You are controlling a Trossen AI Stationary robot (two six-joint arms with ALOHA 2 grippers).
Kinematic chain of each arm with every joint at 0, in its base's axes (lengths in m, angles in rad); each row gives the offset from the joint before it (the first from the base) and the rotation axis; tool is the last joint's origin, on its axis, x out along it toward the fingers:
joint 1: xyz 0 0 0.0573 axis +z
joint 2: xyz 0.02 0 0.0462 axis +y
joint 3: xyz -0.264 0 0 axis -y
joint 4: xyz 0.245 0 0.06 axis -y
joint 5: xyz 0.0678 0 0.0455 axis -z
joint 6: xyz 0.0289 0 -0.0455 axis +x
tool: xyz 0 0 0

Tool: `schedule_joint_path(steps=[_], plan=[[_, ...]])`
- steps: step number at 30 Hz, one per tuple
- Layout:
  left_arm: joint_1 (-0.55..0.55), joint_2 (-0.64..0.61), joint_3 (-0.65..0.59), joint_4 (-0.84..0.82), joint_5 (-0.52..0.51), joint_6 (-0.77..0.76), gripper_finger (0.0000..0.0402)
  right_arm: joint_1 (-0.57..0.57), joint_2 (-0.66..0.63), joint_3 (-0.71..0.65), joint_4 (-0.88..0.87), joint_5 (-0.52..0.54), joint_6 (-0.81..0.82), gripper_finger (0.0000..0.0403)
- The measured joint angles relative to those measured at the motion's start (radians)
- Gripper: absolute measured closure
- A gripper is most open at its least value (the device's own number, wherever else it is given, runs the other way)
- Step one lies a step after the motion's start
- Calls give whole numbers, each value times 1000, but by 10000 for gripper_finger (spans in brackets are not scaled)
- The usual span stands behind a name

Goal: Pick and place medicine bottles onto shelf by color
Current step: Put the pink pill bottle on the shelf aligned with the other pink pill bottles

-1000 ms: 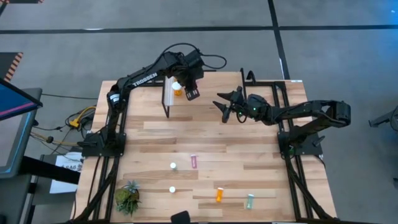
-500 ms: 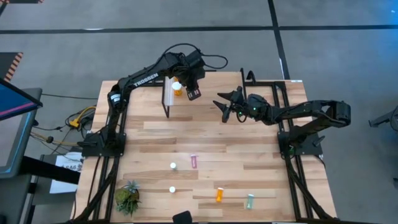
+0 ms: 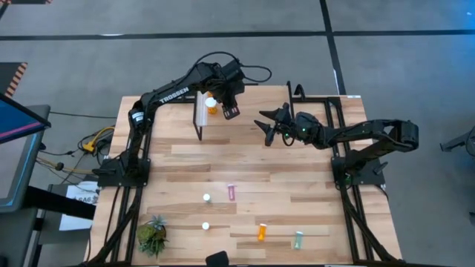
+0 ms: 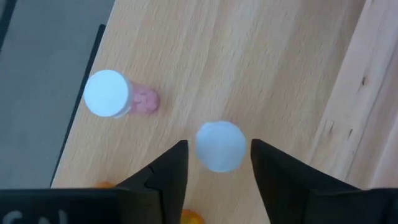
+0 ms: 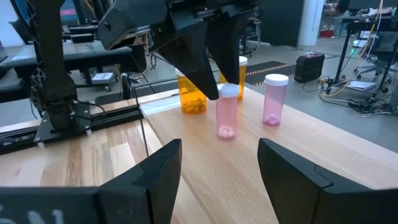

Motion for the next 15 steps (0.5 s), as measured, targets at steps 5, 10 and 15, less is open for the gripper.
schedule_joint_path(steps=[5,10,15], plan=[[0,0,0,4,-1,-5,220,0,0,0,-17,0,0,170],[0,-8,0,3,-4,-5,219,0,0,0,-25,0,0,170],[0,-51,0,1,-15,1,219,0,0,0,-25,0,-1,170]])
